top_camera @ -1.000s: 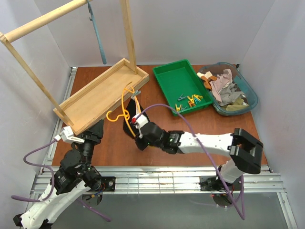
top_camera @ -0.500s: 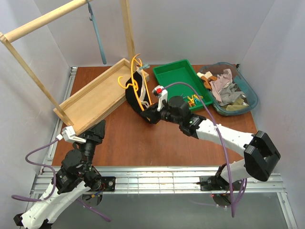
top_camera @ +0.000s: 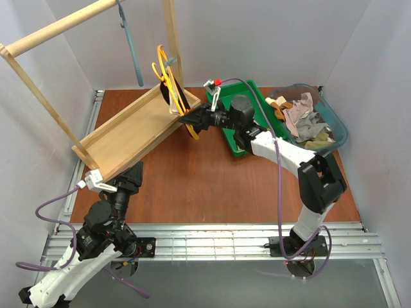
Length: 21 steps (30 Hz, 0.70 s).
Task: Clip the underwear to the hanger
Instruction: Pick up the hanger at the center of the board, then place the hanger at the clothesline.
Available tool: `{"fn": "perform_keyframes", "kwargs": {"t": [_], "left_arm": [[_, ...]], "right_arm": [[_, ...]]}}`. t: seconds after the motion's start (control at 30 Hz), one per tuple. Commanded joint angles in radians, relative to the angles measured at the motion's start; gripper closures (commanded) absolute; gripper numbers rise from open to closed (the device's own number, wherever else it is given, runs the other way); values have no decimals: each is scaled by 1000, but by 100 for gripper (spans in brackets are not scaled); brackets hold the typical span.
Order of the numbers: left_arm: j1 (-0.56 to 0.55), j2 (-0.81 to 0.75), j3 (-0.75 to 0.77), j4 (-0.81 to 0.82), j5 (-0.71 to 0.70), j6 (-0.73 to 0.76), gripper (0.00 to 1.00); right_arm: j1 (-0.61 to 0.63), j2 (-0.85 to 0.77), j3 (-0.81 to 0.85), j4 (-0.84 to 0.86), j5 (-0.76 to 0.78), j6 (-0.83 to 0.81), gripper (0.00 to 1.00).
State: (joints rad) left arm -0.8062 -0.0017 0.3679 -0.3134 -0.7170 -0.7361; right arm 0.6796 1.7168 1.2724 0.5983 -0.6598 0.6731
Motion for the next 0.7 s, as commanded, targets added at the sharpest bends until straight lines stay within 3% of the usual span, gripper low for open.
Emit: {"fn": "perform_keyframes", "kwargs": {"t": [0.0,0.2,0.3,0.47,0.53,0.57,0.67], "left_arm": [[6,-27,-11,-15,2,14,27],[6,-8,-11,-12,4,15,27],[6,28,-3,-9,7,18,27],[4,46,-4,2,13,23,28],[4,52,-10,17,16,35,28],[5,57,-17,34,21,49,28],[6,129,-47,181,63,154,31]], "right_arm": [[-28,50,158,216,-155,138,99],[-80,231,427,244,-205,298,99],[-112,374,670,242,-236,397,99],[-159,692,1211,183,-230,571,99],[-179,705,1208,184,-222,565,99],[-183,670,1131,189,-224,525,99],[-183,604,1027,193,-242,474,99]]}}
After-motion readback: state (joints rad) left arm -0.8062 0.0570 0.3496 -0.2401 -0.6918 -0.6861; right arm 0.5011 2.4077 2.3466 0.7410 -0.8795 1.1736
